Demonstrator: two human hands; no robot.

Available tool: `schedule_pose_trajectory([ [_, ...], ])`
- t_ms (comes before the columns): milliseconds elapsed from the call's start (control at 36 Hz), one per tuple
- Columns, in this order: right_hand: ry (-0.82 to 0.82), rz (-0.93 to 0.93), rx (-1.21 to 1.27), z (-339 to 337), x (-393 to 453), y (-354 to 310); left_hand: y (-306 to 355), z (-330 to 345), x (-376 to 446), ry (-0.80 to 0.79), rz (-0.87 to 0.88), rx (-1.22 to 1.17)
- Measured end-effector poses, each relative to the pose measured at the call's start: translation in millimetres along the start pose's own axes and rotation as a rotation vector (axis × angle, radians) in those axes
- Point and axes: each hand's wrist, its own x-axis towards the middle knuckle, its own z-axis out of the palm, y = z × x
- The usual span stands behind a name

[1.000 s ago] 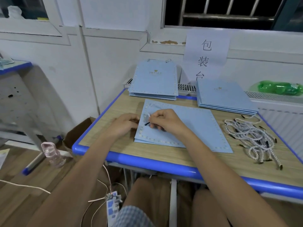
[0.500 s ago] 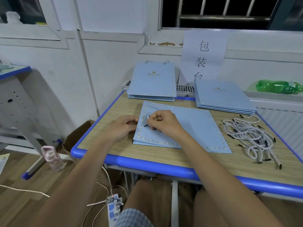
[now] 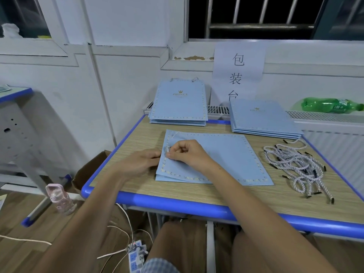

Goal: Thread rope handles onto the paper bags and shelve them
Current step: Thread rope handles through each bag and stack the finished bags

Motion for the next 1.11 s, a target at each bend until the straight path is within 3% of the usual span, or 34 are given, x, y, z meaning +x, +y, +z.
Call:
schedule_pose_trajectory([
  [306,0.073,-0.004,-0.091,4,3,3,-4,4,4,0.124,-0.084,-0.049],
  [556,0.094,-0.009,-0.076,8,5,3,5,12,5,0.255,-0.034,-0.113],
  [722,0.104,-0.015,-0.121,8,4,5,4,17,7,0.469,0.035,-0.14],
  [889,0.106,-0.024,-0.097,7,2,4,9,17,4,0.357,0.048,-0.235],
  [972,0.11,-0.006,-0.076,6,3,4,12,17,6,0.379,-0.006,-0.348],
  [1111,0.072,0.039,0.102,1,1,-2,10,21,6,0.346,0.039,-0.142],
])
